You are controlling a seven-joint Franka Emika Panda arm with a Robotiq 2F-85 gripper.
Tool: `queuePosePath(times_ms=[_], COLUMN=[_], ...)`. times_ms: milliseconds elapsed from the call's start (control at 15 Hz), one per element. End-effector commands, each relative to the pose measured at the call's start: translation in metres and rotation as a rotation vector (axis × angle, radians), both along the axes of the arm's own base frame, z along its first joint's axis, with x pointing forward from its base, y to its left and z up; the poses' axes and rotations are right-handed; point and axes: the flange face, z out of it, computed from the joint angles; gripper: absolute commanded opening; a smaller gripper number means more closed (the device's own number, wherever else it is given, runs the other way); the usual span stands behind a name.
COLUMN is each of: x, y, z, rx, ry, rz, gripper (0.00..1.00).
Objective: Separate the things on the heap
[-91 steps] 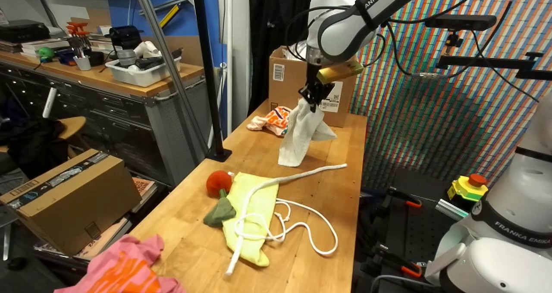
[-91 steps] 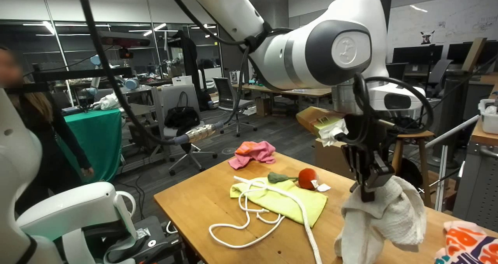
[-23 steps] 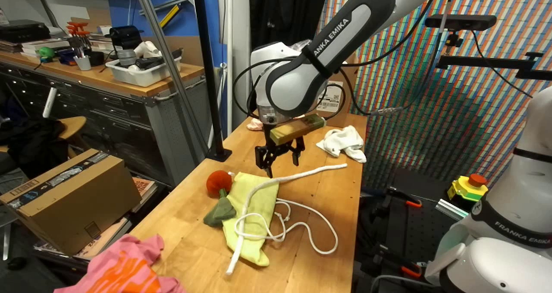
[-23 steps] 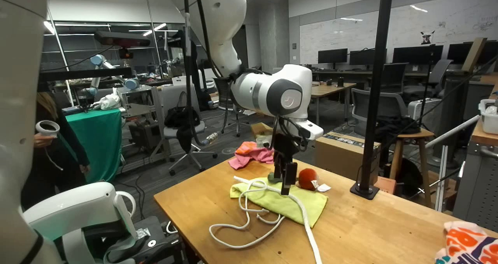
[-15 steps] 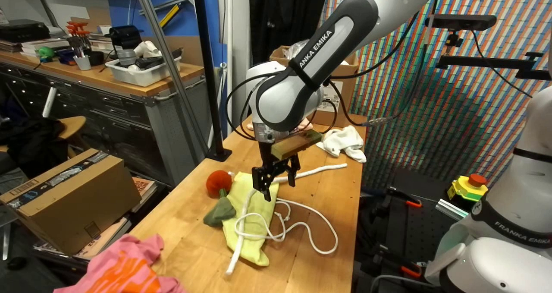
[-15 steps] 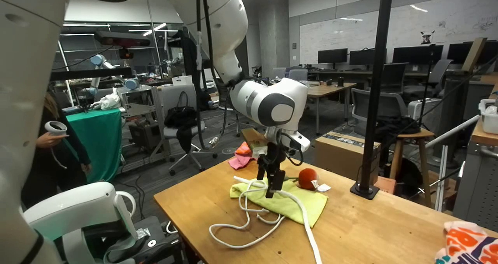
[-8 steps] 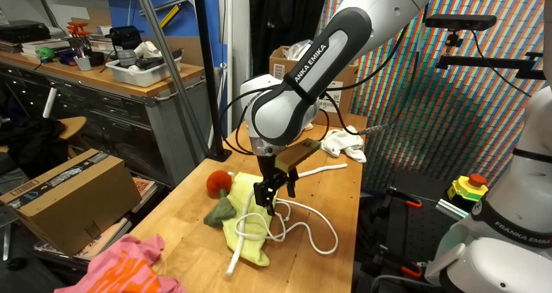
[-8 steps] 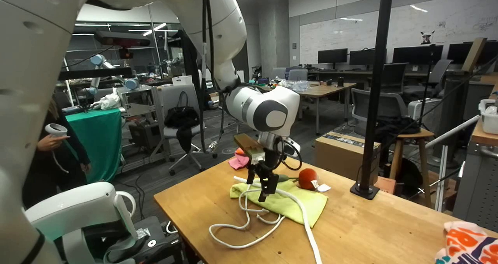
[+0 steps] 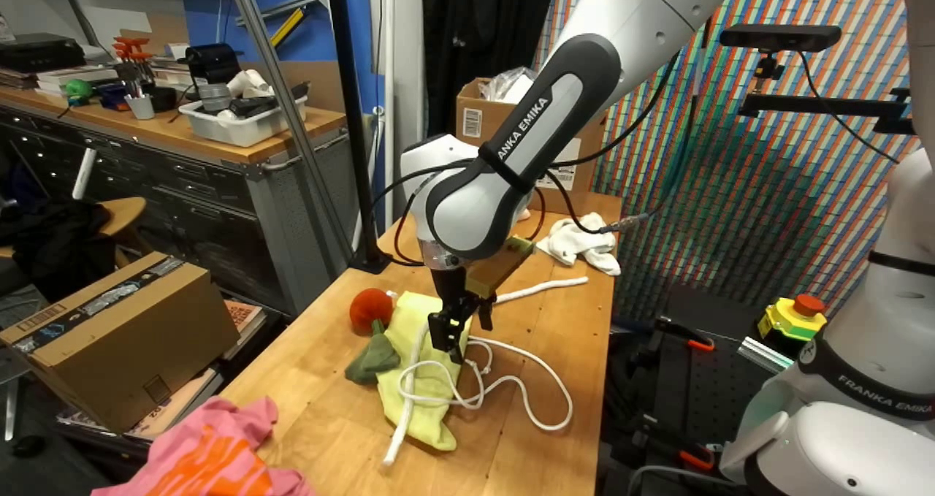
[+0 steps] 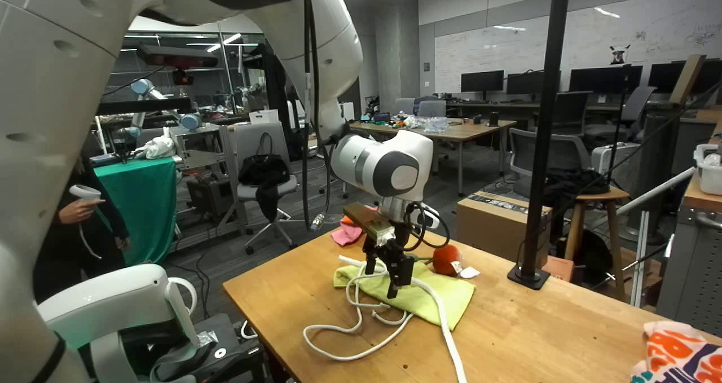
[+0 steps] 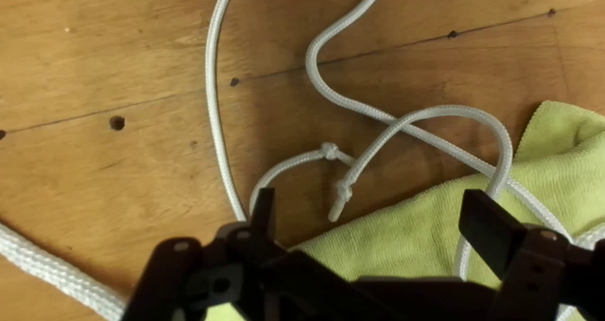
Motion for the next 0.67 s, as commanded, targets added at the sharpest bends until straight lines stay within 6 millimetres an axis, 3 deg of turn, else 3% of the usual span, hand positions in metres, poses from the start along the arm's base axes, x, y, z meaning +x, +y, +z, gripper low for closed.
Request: queuePosePath(times_ms=[0, 600], x=[0.011, 0.027], y=[0.003, -0.009], z=[-0.006, -0.006], rx=[-0.044, -0.152], ry=[-0.059, -0.193], rz=[0.058, 0.144], gripper=[1.00, 1.00])
